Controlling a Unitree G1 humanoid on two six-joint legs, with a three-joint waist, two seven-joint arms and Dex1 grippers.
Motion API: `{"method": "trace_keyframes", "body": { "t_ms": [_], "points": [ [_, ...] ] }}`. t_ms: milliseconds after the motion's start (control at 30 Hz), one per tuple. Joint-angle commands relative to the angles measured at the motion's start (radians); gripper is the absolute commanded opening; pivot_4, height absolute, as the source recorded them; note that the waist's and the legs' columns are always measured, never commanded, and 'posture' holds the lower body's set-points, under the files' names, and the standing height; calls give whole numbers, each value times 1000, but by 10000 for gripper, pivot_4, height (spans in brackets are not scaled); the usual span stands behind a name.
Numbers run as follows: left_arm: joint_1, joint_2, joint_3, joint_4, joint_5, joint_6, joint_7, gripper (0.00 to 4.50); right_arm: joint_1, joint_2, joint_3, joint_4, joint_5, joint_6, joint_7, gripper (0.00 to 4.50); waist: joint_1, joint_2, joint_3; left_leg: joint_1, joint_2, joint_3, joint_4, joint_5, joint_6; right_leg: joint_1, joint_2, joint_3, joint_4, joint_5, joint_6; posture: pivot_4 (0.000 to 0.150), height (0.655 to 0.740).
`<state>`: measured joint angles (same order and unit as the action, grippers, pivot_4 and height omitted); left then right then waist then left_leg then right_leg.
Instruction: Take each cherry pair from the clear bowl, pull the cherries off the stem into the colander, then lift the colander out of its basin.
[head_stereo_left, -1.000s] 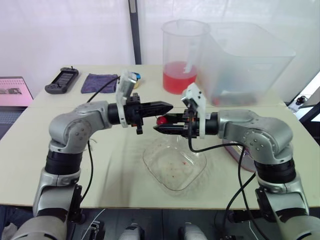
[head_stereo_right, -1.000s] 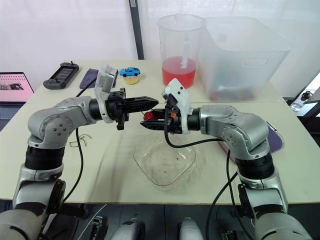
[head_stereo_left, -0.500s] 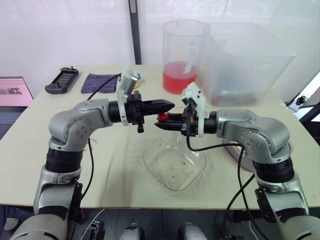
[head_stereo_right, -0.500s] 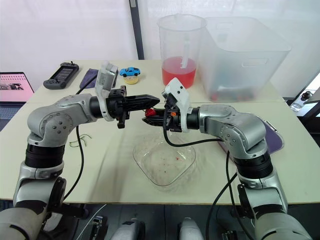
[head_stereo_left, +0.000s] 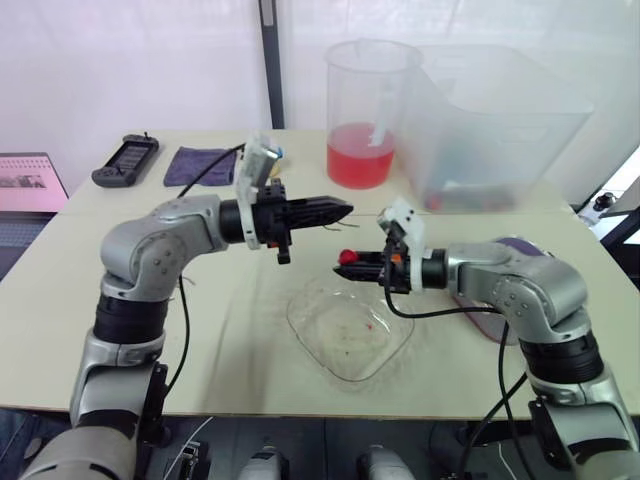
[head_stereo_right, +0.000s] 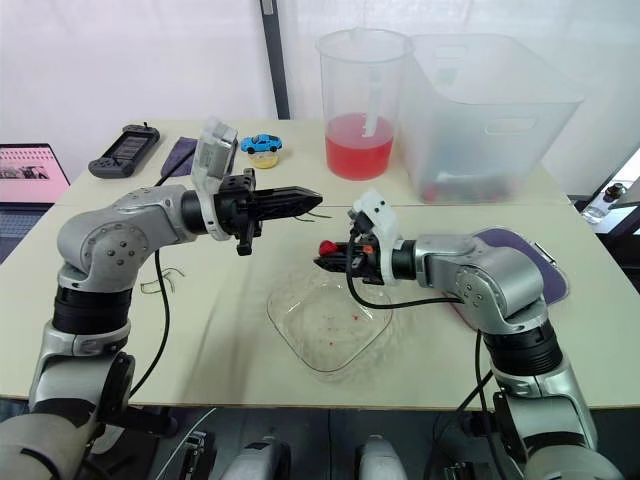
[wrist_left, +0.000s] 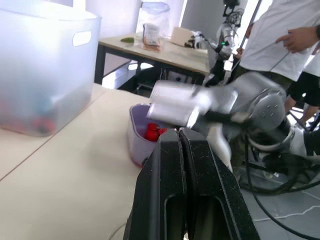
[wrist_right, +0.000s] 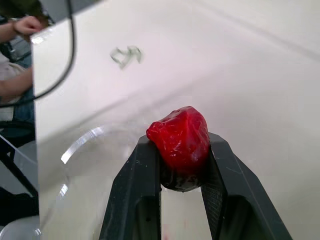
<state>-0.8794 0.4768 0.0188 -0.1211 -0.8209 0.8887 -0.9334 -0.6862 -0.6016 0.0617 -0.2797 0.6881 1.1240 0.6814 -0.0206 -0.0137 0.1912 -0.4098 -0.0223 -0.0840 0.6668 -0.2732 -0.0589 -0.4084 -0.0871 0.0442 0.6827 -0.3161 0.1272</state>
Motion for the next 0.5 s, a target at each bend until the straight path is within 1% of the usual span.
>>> {"method": "trace_keyframes", "body": {
  "t_ms": [33, 100, 167, 267, 300, 367, 433, 500],
  "points": [
    [-25, -3, 27, -29, -22, -16, -2, 0, -9, -49, -106, -18, 29, 6, 6, 8236, 0, 0, 0, 0, 0, 0, 0, 0, 0, 0, 0, 0, 0, 0, 0, 1500, 7337],
    [-19, -8, 29, -32, -23, -17, 0, 0, -2, -103, -148, -18, 35, 7, 29, 8236, 0, 0, 0, 0, 0, 0, 0, 0, 0, 0, 0, 0, 0, 0, 0, 1500, 7337],
    [-11, -8, 31, -32, -22, -17, 2, 0, 19, -205, -173, -17, 18, -13, 81, 8236, 4, 0, 0, 0, 0, 0, 0, -1, 1, 0, 0, 0, 0, 0, 0, 1500, 7337],
    [2, 5, 33, -27, -9, -24, -3, 0, 49, -423, -197, 55, -53, -86, 187, 8236, 7, 0, 0, 0, 0, 1, 0, -1, 2, 1, 0, -1, -1, 0, 0, 1500, 7337],
    [8, 12, 34, -23, -2, -28, -6, 0, 64, -507, -188, 93, -93, -121, 230, 8236, 6, 0, 0, 0, -1, 2, 0, -1, 2, 1, 0, 0, -1, 0, 0, 1500, 7337],
    [19, 27, 26, -18, 18, -43, -18, 0, 106, -630, -161, 160, -163, -200, 303, 8236, 7, 1, 1, 0, -1, 3, 0, -1, 2, 1, 0, 0, -1, 0, 0, 1500, 7337],
    [29, 46, 20, -4, 41, -66, -34, 0, 146, -706, -137, 231, -218, -279, 361, 8236, 2, 1, 1, 0, 0, 4, -1, -1, 2, 1, 0, 0, -2, 0, 0, 1500, 7337],
    [29, 60, 25, 17, 54, -82, -38, 0, 177, -746, -115, 286, -268, -346, 400, 8236, -5, 1, 1, 1, 1, 6, -1, -1, 2, 1, 1, 1, -2, 0, 0, 1500, 7337]
  ]
}}
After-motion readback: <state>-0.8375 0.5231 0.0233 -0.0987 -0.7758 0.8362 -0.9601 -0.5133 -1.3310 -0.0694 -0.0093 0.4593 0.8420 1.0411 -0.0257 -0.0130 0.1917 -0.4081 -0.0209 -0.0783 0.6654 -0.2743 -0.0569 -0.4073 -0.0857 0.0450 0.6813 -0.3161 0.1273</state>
